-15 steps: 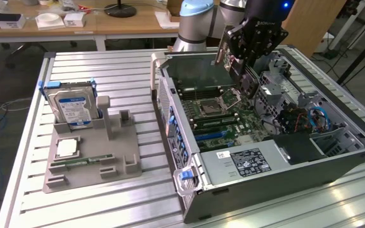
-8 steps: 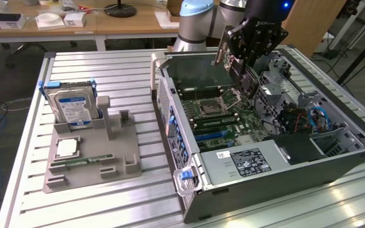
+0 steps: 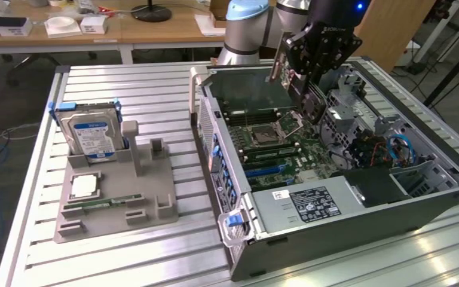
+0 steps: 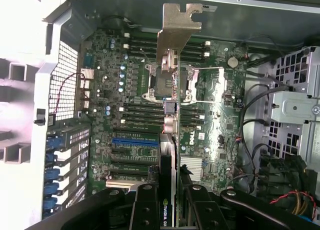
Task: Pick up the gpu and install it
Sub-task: 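Insert the gpu into the slot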
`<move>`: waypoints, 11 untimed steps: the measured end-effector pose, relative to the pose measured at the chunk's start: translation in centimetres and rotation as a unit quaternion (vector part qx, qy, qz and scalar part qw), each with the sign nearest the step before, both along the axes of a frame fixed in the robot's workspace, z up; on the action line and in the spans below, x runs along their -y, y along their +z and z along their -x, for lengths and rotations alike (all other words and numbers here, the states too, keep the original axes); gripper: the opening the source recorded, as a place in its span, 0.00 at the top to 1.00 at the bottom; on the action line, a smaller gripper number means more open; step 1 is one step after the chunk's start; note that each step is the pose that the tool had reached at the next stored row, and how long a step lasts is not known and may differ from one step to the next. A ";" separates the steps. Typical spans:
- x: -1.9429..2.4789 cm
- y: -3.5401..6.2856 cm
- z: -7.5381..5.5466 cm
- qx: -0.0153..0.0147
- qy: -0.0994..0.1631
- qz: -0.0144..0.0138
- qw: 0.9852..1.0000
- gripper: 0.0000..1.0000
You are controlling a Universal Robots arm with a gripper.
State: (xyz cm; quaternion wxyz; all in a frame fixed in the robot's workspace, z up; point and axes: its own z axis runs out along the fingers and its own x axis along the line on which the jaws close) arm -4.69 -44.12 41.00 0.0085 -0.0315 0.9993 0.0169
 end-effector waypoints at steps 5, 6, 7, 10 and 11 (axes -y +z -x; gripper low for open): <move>0.00 0.00 0.0 0.000 0.007 0.000 1.000 0.74; 0.00 0.00 0.0 0.000 0.009 0.000 1.000 0.74; 0.00 0.00 0.0 0.000 0.011 0.000 1.000 0.74; 0.00 0.00 0.0 0.000 0.016 0.000 1.000 0.74; 0.00 0.00 0.0 0.000 0.017 0.000 1.000 0.74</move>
